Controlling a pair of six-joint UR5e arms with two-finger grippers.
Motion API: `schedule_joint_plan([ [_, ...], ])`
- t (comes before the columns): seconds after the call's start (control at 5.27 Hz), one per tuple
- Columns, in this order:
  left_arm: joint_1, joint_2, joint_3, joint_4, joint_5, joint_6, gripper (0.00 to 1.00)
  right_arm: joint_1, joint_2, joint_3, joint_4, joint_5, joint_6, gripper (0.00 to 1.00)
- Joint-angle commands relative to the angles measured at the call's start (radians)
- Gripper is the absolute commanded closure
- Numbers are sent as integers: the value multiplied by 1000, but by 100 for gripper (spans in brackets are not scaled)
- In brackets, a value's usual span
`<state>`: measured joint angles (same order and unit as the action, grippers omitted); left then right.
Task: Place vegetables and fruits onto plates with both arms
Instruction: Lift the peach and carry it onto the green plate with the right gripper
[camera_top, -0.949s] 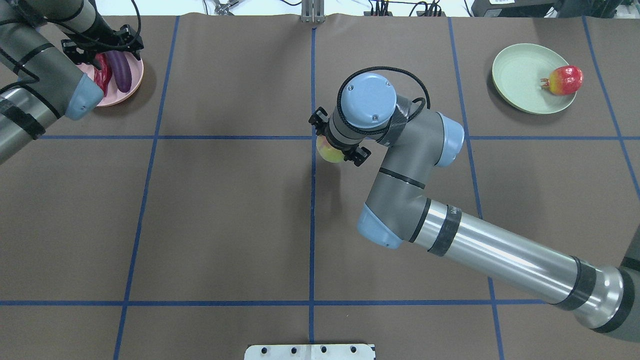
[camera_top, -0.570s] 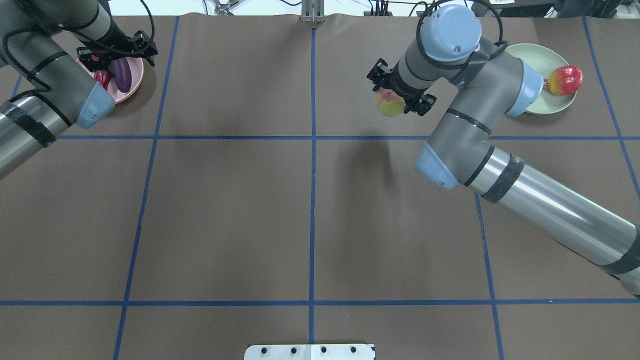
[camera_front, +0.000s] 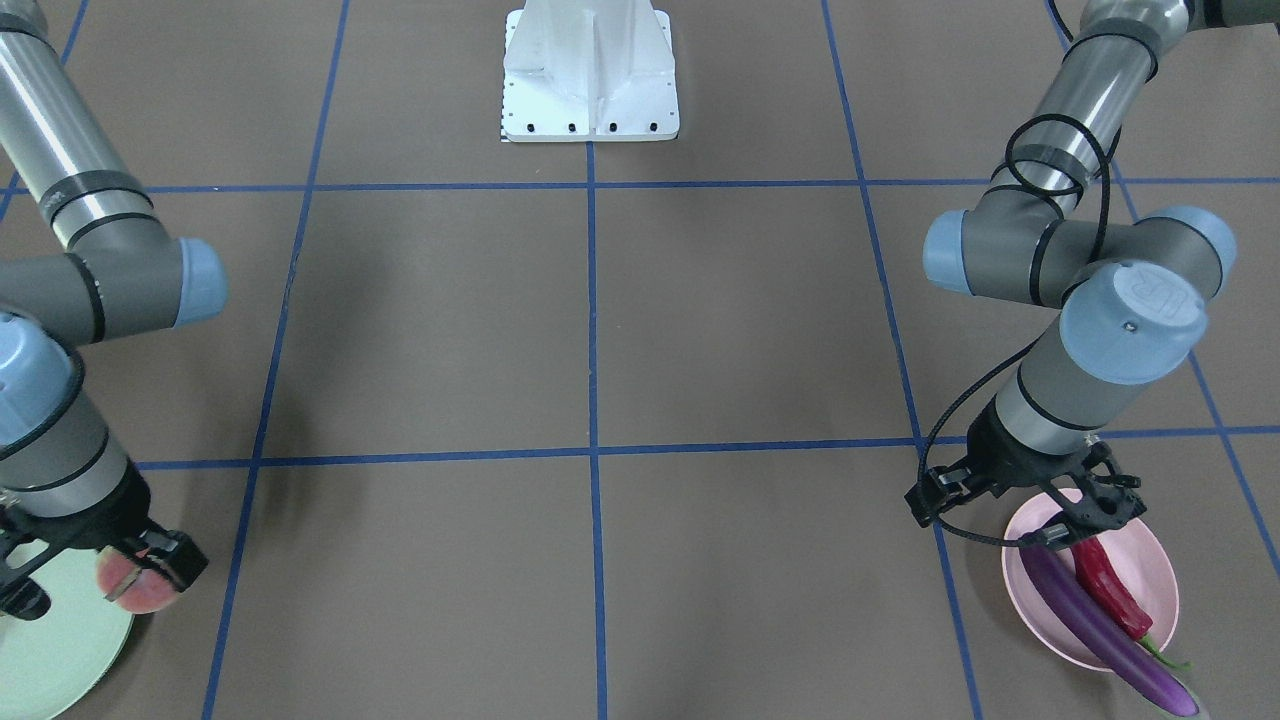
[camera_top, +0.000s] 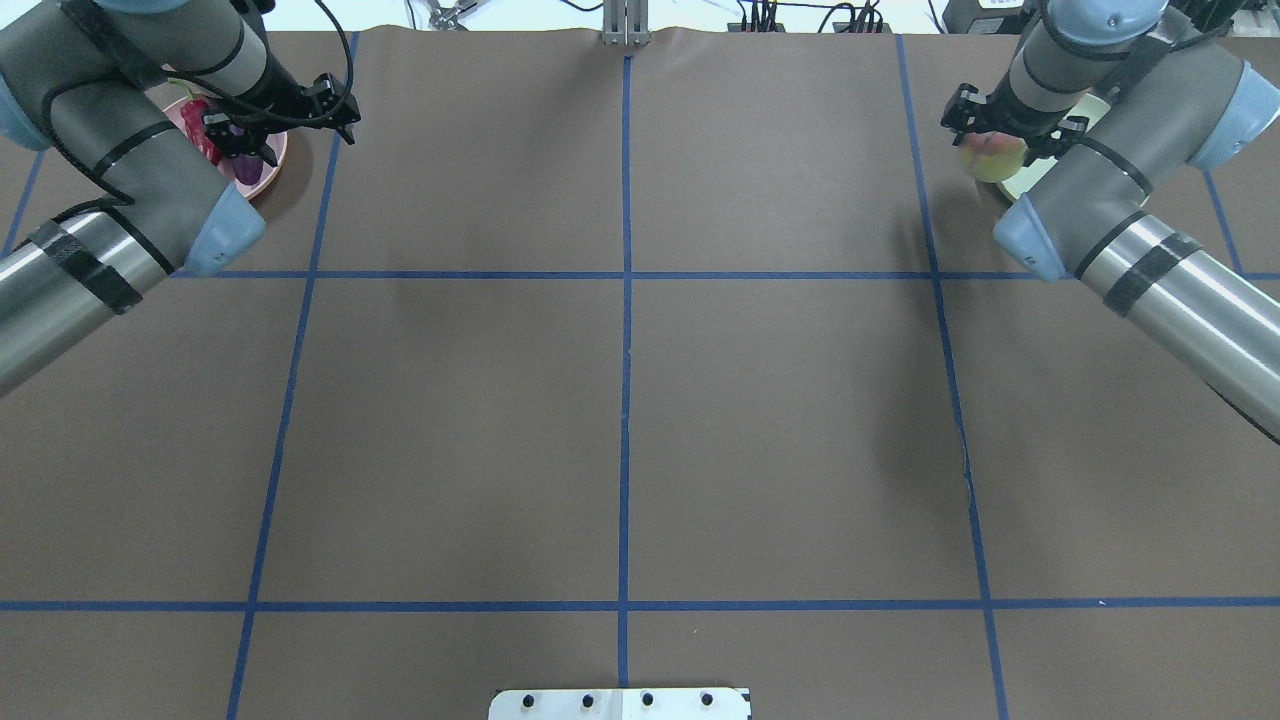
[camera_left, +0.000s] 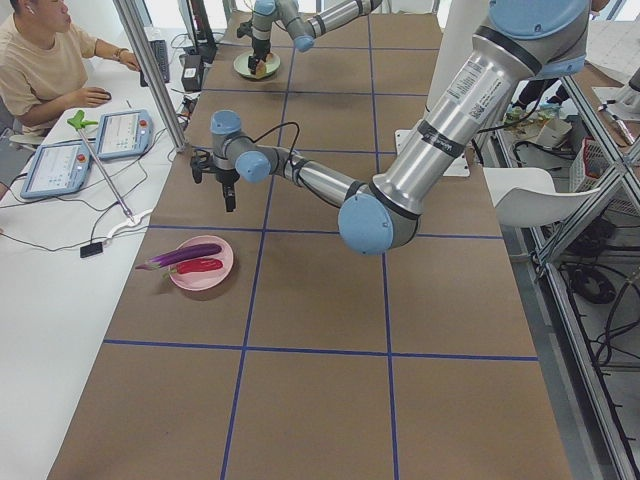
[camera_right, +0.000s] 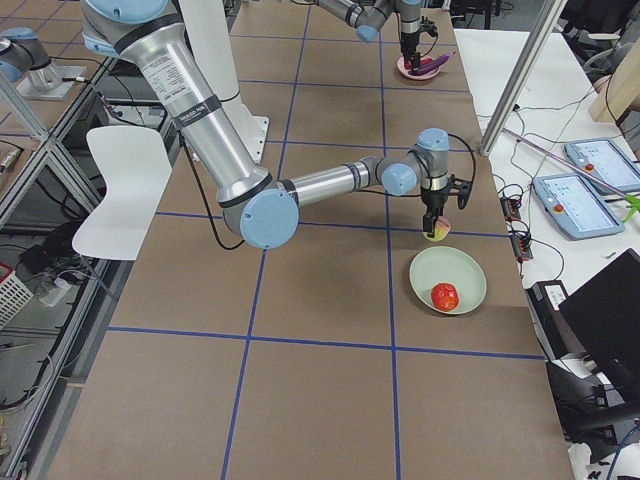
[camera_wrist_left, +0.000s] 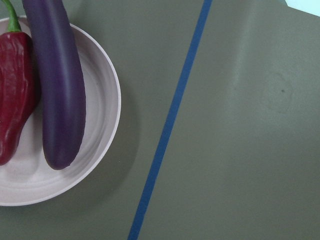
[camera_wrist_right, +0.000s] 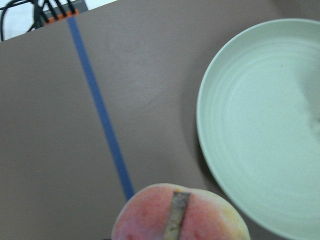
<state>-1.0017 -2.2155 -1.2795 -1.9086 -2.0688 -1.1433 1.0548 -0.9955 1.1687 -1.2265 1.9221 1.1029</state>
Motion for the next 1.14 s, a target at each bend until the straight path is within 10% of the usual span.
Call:
schedule_joint_plan([
  [0.0,2,-4,-6,0,1,-1,0,63,-2,-90,47,34,-110,100],
  [0.19,2,-6,-7,0,1,-1,0,64,0,-102,47,35,-112,100],
  [0.38,2,-6,-9,0,1,-1,0,62,-11,-107,54,37,-138,31],
  [0.57,2,-4,-14,0,1,-1,0,63,-32,-92,74,49,-167,0],
  [0.95,-5,99,-137,2,-26,93,0,79,-179,140,76,174,-215,0],
])
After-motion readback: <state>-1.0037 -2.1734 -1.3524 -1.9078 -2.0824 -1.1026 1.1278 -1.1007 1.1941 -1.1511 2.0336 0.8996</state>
